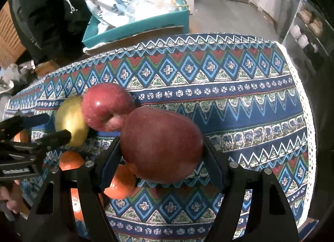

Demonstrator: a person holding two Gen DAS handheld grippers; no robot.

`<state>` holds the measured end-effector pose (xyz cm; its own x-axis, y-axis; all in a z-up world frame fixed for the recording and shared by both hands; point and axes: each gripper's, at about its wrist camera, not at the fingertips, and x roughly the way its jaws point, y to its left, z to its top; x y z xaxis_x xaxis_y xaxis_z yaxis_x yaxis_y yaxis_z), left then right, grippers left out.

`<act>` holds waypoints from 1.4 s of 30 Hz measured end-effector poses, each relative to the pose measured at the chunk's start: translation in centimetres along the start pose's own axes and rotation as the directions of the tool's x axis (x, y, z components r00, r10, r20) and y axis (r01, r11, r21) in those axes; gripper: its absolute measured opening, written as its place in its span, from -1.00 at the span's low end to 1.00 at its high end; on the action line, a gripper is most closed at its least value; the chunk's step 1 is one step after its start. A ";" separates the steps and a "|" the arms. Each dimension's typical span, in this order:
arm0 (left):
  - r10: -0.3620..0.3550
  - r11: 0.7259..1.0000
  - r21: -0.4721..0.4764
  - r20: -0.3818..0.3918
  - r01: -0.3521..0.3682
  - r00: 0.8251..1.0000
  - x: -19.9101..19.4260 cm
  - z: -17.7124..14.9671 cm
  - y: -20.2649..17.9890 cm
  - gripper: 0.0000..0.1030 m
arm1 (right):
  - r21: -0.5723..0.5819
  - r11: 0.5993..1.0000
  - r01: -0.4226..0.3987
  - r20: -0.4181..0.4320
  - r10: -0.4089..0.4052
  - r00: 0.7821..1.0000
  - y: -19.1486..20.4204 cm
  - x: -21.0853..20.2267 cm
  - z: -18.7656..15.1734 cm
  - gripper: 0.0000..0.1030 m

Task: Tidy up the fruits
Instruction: 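Grasp a red apple with the right tool while the left tool grasps a yellow pear, then lift the red apple and yellow pear off the cloth with both tools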

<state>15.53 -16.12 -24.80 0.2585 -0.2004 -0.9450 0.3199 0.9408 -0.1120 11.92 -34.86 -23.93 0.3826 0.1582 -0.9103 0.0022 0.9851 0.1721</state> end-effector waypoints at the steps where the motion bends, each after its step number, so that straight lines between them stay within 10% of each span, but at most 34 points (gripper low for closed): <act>1: -0.003 1.000 -0.001 -0.005 0.003 1.000 0.3 0.0 0.0 0.68 | -0.004 1.000 0.001 0.001 -0.001 1.000 0.1 0.0 0.0 0.45; 21: -0.080 0.997 -0.011 0.001 0.080 0.997 2.8 0.0 0.7 0.32 | -0.023 0.999 0.030 0.008 -0.029 1.000 0.4 1.6 0.3 0.45; 42: -0.023 1.000 0.010 0.188 0.021 0.982 -5.7 -1.5 1.5 0.32 | -0.078 0.997 0.001 0.176 0.013 0.984 3.9 -5.4 1.5 0.45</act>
<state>13.21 -13.14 -20.01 0.4180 -0.2696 -0.8675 0.3342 0.9336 -0.1292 11.29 -32.01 -17.81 0.5389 0.1565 -0.8277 -0.0696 0.9875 0.1414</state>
